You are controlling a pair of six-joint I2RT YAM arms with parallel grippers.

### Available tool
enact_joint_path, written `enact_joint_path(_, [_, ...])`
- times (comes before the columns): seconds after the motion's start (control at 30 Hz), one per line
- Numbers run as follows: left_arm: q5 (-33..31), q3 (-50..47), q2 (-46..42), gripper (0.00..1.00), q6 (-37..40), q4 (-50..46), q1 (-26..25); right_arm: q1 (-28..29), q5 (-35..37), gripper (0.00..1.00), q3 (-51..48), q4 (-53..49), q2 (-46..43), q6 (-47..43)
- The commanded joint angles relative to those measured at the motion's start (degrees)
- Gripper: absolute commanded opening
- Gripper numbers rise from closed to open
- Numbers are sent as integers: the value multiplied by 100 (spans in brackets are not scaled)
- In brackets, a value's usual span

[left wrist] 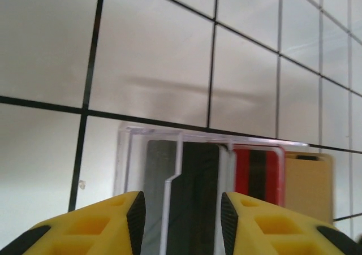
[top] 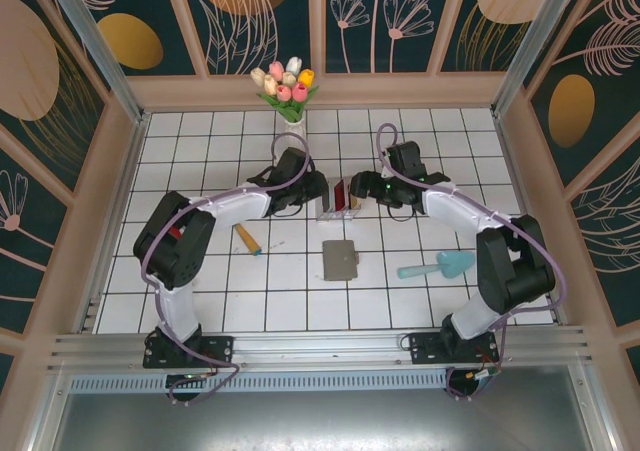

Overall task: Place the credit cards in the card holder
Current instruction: Move the storage box to the center of the table.

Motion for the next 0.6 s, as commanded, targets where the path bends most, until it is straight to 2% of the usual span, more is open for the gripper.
enact_joint_path(0.0, [0, 207, 260, 38, 133, -307, 25, 51, 155, 77, 185, -177, -254, 30])
enact_joint_path(0.07, [83, 284, 375, 33, 135, -326, 29, 48, 168, 77, 169, -178, -315, 41])
enact_joint_path(0.2, [298, 279, 498, 30, 123, -278, 25, 48, 203, 77, 164, -267, -397, 19])
enact_joint_path(0.4, [670, 32, 461, 18, 8, -177, 26, 122, 504, 77, 230, -550, -529, -64])
enact_joint_path(0.57, [876, -454, 182, 16, -292, 65, 18, 201, 656, 77, 272, -686, -616, -100])
